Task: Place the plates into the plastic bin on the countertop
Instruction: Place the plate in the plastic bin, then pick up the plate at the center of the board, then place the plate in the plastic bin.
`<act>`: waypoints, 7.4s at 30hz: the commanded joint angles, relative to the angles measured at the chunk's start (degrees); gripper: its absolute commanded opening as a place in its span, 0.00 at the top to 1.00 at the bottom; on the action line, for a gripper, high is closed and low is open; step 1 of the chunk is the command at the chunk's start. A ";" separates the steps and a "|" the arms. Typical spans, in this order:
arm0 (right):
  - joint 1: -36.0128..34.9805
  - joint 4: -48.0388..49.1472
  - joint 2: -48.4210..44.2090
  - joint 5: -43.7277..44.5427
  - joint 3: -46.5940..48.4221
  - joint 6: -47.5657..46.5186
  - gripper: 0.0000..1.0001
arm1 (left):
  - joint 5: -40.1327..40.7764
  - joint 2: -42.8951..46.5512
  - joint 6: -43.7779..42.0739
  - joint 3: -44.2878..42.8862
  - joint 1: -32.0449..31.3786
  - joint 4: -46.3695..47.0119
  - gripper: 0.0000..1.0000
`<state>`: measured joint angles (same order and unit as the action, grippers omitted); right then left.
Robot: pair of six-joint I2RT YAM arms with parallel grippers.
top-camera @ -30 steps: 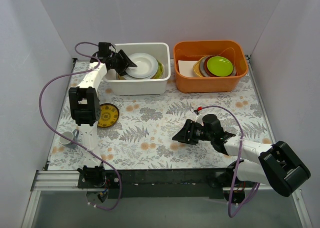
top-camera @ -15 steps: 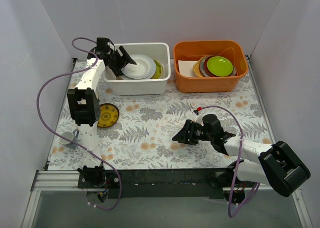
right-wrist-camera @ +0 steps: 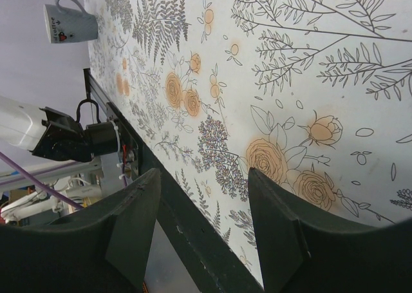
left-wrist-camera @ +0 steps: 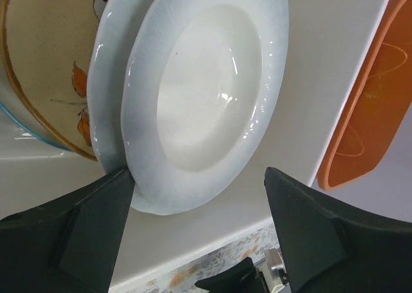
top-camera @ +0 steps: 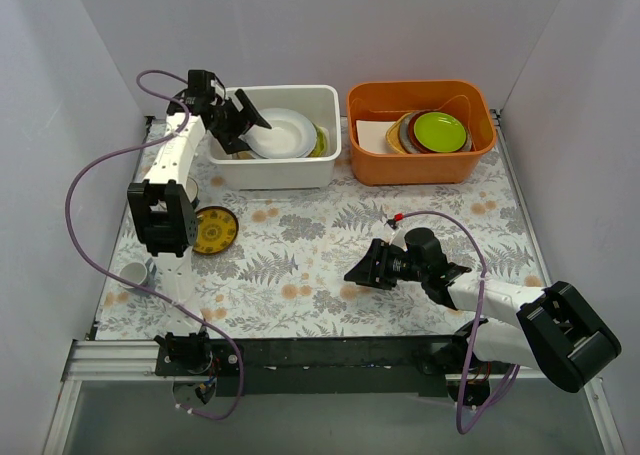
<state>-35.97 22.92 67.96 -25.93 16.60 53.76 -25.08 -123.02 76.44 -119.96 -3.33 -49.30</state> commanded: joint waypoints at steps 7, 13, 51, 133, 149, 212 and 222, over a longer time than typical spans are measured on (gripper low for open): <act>0.28 2.13 -0.99 -0.87 -0.16 -0.67 0.36 | 17.16 11.91 -1.12 6.05 0.87 -3.62 0.18; 0.28 1.43 -1.34 -0.61 -0.08 -0.94 0.36 | 16.12 23.87 0.55 14.83 0.87 3.49 0.17; -12.81 3.01 12.54 3.61 12.40 0.65 0.36 | 9.53 67.73 5.82 65.72 0.78 1.83 0.17; -22.04 17.96 61.49 16.44 59.06 20.68 0.45 | 9.61 70.55 1.25 51.06 0.78 -1.06 0.05; -22.22 10.05 67.38 22.76 69.61 21.39 0.54 | 8.56 71.87 1.43 54.30 0.78 -0.98 0.04; -19.06 4.52 25.13 38.06 26.21 12.79 0.97 | 1.62 79.86 3.71 66.17 0.78 1.83 0.05; -17.56 -4.72 5.71 42.28 22.43 9.35 0.97 | -2.34 86.00 7.57 72.58 0.78 5.08 0.10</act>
<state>-54.35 20.25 79.55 12.80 40.93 64.95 -24.62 -40.49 81.76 -49.47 -2.57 -46.48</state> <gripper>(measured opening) 0.111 0.911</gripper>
